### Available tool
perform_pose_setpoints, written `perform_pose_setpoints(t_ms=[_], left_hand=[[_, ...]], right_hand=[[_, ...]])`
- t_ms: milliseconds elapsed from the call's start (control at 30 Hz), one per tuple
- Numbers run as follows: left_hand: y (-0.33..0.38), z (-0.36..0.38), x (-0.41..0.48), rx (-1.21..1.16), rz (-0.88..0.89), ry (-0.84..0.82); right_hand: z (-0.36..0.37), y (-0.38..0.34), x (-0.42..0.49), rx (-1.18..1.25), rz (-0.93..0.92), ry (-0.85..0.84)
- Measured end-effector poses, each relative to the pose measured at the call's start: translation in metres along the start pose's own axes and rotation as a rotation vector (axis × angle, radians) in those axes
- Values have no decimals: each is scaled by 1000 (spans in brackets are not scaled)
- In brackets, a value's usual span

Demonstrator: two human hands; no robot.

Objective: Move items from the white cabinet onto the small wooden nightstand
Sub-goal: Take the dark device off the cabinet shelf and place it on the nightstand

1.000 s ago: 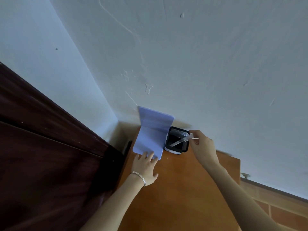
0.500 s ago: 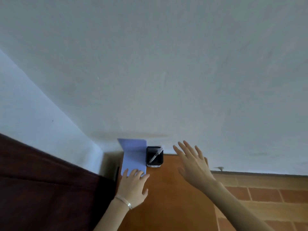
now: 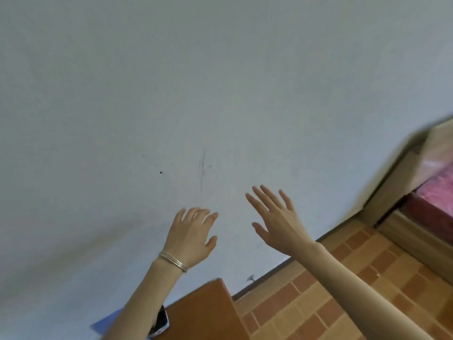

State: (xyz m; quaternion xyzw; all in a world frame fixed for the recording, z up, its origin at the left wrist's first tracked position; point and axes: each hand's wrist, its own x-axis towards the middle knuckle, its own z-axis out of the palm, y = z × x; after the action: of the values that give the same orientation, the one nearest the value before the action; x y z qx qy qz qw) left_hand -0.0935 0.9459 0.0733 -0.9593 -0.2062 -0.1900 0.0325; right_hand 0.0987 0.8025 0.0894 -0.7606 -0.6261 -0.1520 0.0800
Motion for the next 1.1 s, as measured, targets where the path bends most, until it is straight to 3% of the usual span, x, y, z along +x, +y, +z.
perform_pose_setpoints(t_ms=[133,233,567,867,1100], left_hand=[[81,-35,77,-20,199,103],[171,-38,107,-66,353,120],[518,-19,80,-235,854,53],[789,-41,19,-399,1226,33],[940,-87,-43,-605,1571,59]], right_hand=[[-63,60,-53,-47,187,127],[-92,99,-128,-98,329,126],[-185,186,-465,-214,864,-112],[-287,179,-710,-471,1345,-185],[-352,137,-811,-592,1696,-137]])
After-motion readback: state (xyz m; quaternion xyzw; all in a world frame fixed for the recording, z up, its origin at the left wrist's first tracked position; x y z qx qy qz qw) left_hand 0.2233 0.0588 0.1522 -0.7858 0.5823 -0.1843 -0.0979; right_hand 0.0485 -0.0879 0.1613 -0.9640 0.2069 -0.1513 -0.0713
